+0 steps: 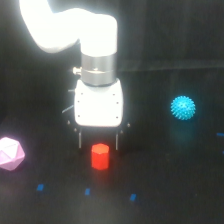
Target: Pick up the red object from the table
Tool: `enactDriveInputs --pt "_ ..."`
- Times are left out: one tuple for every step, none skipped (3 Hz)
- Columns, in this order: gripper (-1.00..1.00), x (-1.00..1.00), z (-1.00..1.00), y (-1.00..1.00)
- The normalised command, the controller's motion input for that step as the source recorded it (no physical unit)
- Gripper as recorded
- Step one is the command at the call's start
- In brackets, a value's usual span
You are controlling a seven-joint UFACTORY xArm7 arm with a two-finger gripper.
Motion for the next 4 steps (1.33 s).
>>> enactDriveInputs --pt "-0.46 0.72 -1.0 -0.09" --pt "-1.0 0.11 -0.44 0.11" --pt "-1.0 0.25 -1.0 0.17" --pt "-1.0 0.76 0.75 0.09"
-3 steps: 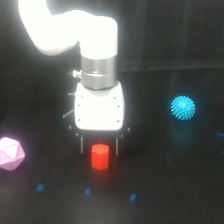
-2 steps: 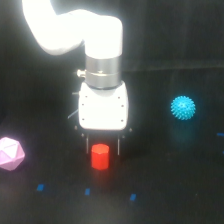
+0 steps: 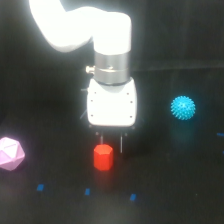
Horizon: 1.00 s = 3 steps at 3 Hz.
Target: Pick up the red object from the table
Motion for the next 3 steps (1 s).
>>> enactDriveInputs --pt "-0.81 0.51 1.0 0.52" --pt "1.0 -0.26 -0.04 -0.68" --pt "0.66 -1.0 -0.44 -0.61"
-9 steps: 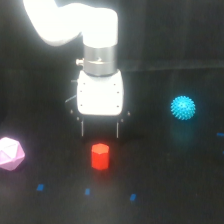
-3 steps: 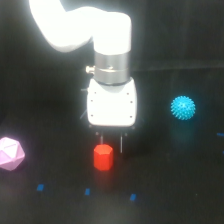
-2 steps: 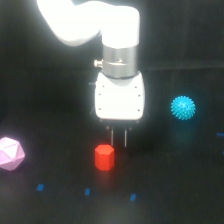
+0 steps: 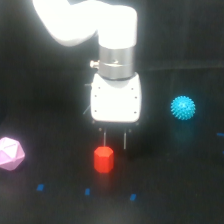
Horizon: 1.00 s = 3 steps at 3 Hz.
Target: Pick up the red object from the table
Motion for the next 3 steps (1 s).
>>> enactDriveInputs --pt "0.86 -0.15 0.16 -0.41" --pt "-1.0 0.82 0.92 0.04" --pt "-1.0 0.96 0.98 0.15"
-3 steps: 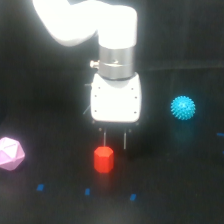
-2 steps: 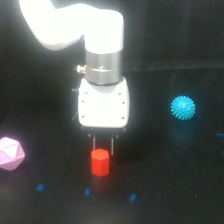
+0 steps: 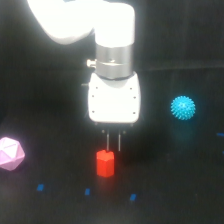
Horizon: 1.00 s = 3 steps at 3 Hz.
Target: Pick up the red object from the table
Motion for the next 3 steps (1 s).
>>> enactDriveInputs --pt "0.24 -0.78 0.09 -0.32" --pt "1.0 -0.6 -0.22 -0.32" --pt "1.0 -1.0 -1.0 -0.74"
